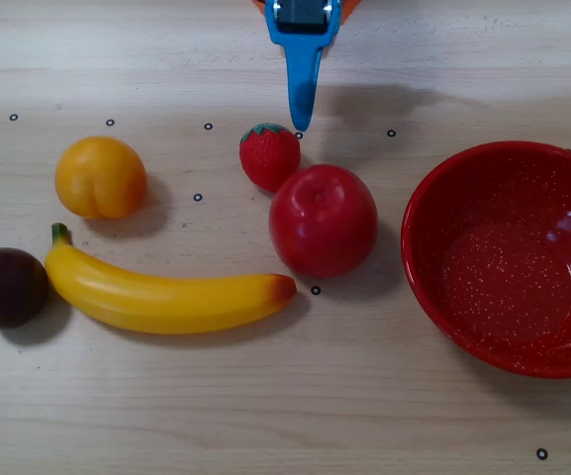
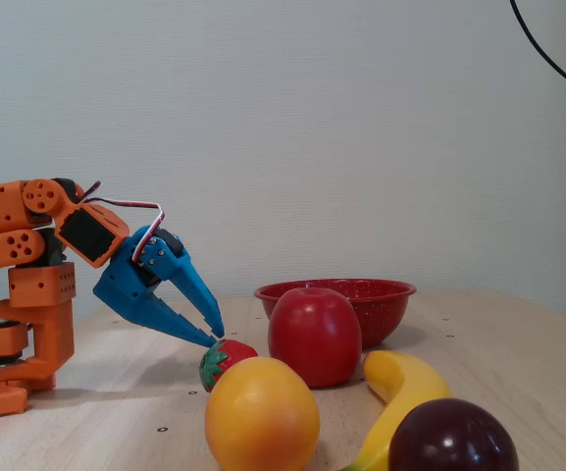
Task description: Put the peach in the red bowl.
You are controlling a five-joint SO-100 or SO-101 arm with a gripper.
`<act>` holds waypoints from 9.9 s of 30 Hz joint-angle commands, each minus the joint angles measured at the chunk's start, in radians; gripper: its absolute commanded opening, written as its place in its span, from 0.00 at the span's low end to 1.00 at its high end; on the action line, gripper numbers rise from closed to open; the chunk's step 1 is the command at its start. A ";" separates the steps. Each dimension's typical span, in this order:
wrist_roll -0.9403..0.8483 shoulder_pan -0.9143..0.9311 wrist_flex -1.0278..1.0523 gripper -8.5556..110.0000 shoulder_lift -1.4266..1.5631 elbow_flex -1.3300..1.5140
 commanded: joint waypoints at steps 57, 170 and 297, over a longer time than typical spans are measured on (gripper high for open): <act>0.279 -0.416 0.897 0.07 -1.623 -2.233; 0.992 -0.678 0.359 0.61 -2.118 -1.790; 0.221 0.495 0.368 0.07 -1.924 -2.060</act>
